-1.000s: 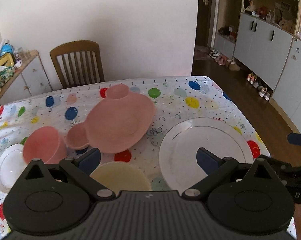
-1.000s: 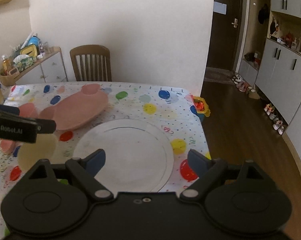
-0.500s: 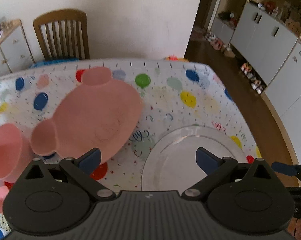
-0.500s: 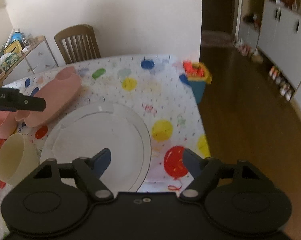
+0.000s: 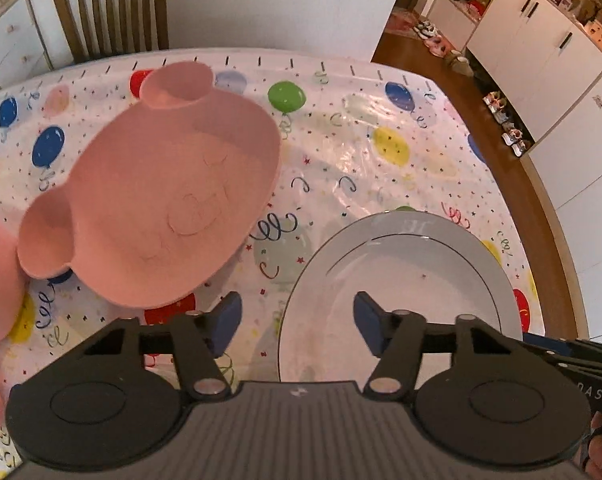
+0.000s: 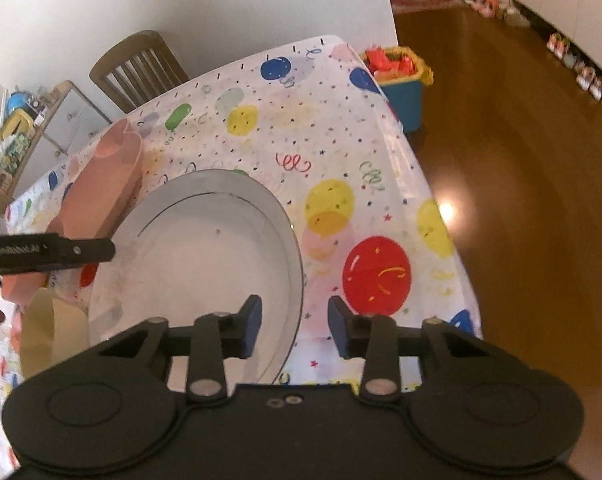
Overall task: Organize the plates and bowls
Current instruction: 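Close the left gripper on the white plate rim while the right gripper also grips it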
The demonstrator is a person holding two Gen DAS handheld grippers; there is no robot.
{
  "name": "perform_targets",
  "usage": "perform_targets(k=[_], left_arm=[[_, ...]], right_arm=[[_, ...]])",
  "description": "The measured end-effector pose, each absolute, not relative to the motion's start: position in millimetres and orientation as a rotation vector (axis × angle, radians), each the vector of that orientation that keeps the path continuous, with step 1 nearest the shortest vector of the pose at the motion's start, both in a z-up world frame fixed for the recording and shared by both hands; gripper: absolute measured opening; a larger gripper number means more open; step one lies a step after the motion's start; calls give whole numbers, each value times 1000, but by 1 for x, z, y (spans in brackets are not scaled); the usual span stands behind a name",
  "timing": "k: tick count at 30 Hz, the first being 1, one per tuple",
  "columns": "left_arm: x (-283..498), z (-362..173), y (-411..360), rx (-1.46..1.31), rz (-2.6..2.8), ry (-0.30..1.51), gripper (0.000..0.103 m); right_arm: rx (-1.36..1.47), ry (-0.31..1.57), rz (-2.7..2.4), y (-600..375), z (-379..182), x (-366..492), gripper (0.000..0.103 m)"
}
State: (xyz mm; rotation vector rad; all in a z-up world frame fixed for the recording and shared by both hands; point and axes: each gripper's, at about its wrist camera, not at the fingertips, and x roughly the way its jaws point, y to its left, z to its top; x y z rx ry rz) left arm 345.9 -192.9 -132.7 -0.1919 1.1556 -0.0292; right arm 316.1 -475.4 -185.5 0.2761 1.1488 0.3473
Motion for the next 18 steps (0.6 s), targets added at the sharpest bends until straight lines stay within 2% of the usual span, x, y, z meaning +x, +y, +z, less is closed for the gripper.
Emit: perform_targets(k=[2, 4, 6, 9, 13, 15, 18], left_arm=[[347, -136, -190, -211, -34, 1168, 51], [348, -139, -189, -219, -27, 1182, 50], [347, -143, -187, -229, -29, 1191, 42], [347, -148, -184, -256, -30, 1204, 36], [346, -151, -181, -276, -43, 1209, 32], [346, -152, -180, -292, -50, 1211, 25], [345, -152, -181, -295, -63, 1214, 20]], right_arm=[[293, 1161, 355, -476, -187, 318, 28], [306, 1170, 362, -477, -188, 319, 26], [313, 1178, 363, -477, -190, 320, 23], [327, 1185, 371, -477, -192, 321, 16], [334, 1190, 374, -479, -193, 323, 11], [349, 1194, 372, -482, -194, 324, 6], [377, 1197, 374, -486, -196, 324, 6]])
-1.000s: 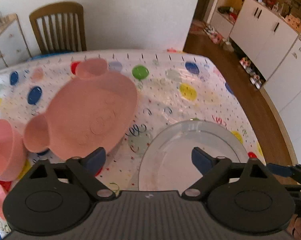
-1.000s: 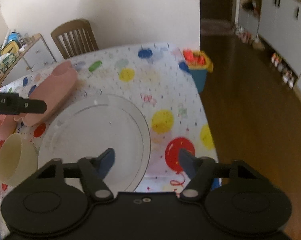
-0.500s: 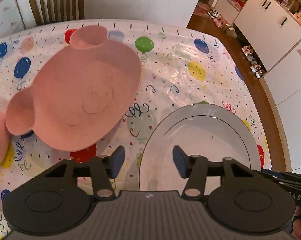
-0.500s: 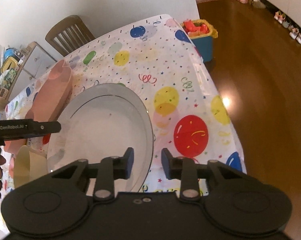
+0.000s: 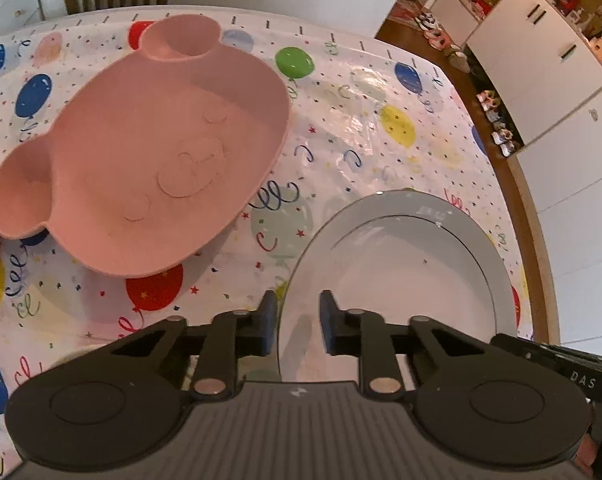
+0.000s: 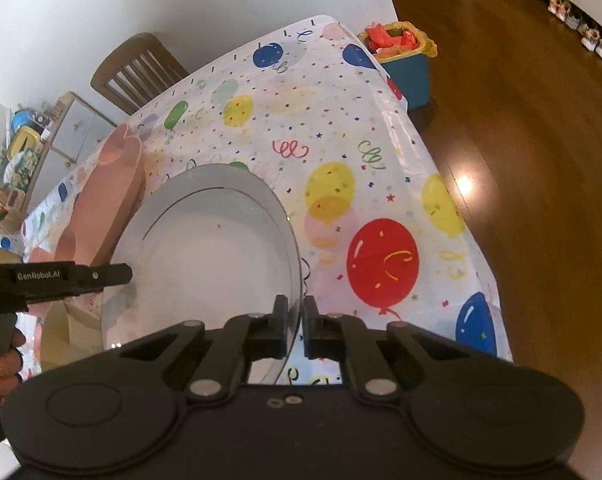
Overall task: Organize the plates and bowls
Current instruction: 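Close the left gripper on the white plate rim while the right gripper also grips it, then lift the white plate with both grippers and carry it toward the Happy Birthday lettering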
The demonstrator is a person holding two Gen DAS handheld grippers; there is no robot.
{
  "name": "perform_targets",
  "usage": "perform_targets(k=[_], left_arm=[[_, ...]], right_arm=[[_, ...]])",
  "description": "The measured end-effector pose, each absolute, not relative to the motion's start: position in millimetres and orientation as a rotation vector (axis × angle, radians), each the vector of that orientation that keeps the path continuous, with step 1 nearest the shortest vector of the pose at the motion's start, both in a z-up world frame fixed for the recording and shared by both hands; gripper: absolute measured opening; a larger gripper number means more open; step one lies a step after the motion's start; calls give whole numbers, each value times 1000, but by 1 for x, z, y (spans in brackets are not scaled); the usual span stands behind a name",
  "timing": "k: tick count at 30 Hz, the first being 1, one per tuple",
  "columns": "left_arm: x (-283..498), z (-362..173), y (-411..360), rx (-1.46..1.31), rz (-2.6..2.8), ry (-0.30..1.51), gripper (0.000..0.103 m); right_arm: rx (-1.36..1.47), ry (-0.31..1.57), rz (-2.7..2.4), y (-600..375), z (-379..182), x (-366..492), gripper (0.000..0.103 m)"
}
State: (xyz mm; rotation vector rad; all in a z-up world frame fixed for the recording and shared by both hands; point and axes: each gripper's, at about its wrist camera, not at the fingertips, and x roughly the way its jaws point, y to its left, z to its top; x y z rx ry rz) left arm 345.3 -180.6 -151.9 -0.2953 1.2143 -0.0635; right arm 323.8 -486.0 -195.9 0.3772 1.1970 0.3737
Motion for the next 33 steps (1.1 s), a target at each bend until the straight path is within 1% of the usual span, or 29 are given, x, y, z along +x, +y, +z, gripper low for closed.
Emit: perform_targets(k=[8, 17, 28, 33], left_arm=[[338, -149, -182, -309, -79, 1211, 20], [311, -143, -200, -322, -110, 1205, 20], [251, -127, -220, -304, -108, 1183, 20], [211, -124, -219, -306, -107, 1188, 20]], right_arm=[[351, 1194, 361, -485, -194, 321, 6], [339, 1202, 341, -502, -188, 304, 6], [319, 1196, 347, -518, -172, 257, 6], [324, 1208, 349, -520, -170, 228, 7]])
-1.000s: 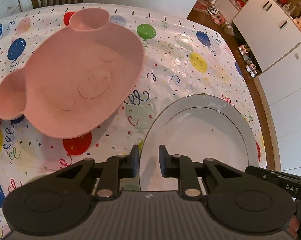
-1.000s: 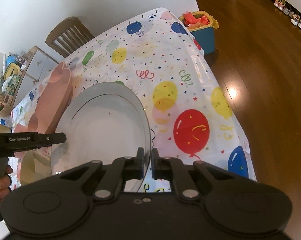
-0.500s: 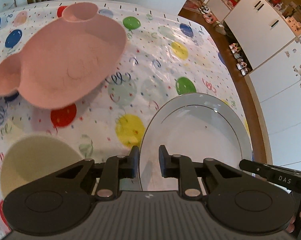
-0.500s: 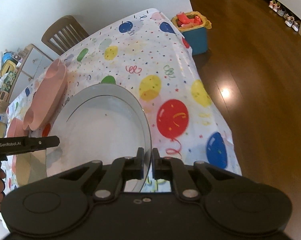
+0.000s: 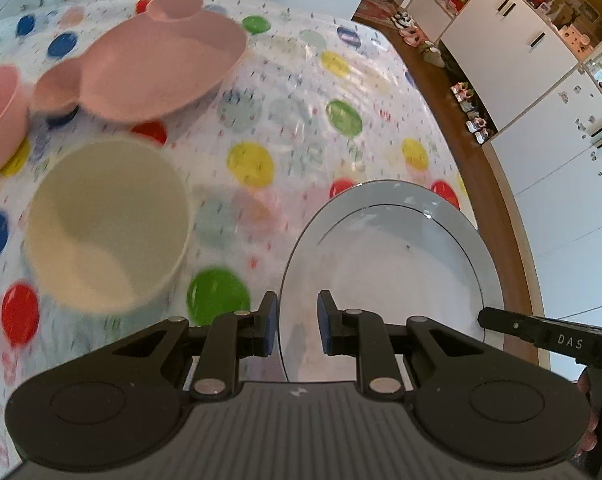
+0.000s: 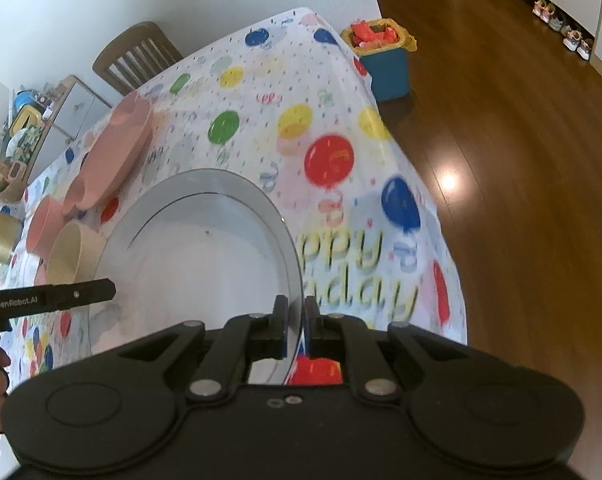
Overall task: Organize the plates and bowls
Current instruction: 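Lift the white plate with both grippers and carry it toward the Happy Birthday lettering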
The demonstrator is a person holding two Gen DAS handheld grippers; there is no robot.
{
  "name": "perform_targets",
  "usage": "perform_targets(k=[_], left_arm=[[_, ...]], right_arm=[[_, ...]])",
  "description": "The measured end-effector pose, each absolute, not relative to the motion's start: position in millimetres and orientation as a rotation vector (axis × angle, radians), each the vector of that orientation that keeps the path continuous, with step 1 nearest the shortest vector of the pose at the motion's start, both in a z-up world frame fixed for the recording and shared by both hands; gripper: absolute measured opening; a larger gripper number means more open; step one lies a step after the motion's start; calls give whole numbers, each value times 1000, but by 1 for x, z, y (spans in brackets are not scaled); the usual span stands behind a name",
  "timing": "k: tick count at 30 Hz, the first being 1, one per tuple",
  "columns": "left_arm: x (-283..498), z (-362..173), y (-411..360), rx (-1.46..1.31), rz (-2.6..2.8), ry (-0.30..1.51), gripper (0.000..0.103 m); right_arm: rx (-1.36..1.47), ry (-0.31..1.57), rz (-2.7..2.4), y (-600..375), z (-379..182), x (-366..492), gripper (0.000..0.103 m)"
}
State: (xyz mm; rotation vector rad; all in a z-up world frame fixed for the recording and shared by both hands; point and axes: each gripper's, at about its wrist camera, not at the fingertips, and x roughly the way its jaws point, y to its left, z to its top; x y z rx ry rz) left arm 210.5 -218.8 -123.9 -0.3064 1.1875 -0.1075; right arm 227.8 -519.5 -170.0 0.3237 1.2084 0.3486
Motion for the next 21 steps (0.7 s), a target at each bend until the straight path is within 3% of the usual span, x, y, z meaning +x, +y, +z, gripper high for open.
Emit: perform_targets(k=[21], left_arm=[[98, -145, -176, -347, -49, 1271, 20]], right_arm=[[262, 1295, 428, -473, -182, 136, 6]])
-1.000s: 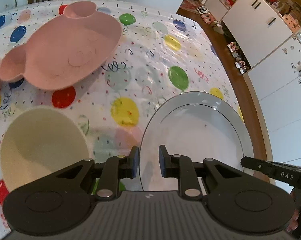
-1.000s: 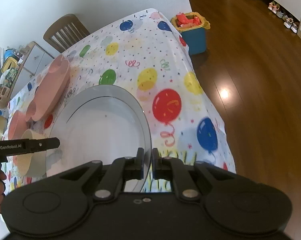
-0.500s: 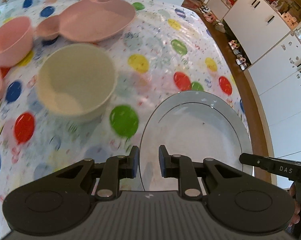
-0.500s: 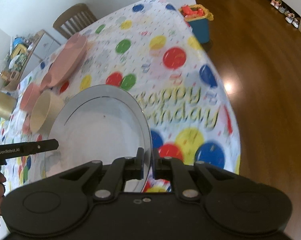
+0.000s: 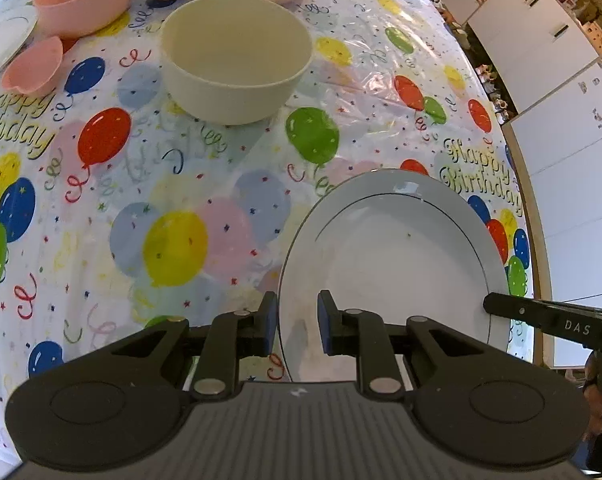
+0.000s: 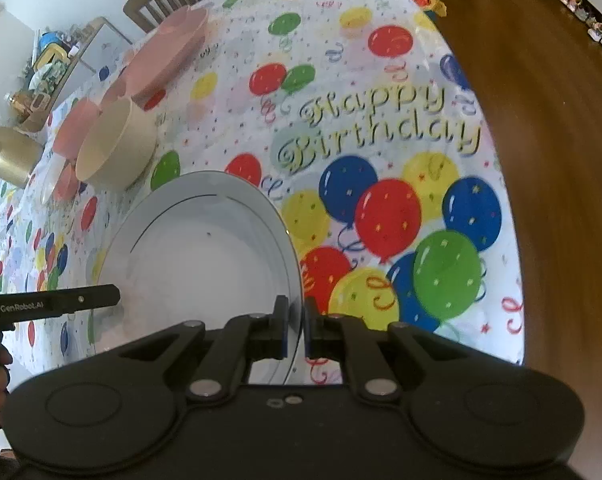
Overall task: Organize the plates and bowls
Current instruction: 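Lift the white plate with both grippers and carry it toward the Happy Birthday lettering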
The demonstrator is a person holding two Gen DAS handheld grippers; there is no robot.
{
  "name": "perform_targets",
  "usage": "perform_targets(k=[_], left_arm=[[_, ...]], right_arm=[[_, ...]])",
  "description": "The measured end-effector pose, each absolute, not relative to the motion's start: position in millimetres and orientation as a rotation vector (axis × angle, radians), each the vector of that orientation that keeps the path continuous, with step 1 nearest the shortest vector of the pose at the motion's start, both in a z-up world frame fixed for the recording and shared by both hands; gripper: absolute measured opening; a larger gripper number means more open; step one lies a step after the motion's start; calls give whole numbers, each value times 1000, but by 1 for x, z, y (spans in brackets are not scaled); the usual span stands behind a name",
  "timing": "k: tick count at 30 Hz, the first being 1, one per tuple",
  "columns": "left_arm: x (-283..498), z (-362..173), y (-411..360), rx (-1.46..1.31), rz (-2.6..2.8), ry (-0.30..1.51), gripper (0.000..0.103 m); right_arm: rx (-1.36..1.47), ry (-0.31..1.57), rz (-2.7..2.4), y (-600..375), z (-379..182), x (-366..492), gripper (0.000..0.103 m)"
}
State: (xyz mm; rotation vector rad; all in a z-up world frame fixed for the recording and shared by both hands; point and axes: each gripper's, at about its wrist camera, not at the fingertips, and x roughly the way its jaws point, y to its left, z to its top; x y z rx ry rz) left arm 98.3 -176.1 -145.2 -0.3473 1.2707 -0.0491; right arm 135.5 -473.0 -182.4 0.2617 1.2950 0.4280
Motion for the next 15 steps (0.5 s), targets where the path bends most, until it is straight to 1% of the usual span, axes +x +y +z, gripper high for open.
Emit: perform_targets(k=[15], left_arm=[[94, -147, -177, -318, -75, 1294, 20]], right_arm=[[248, 1311, 409, -470, -185, 128, 7]])
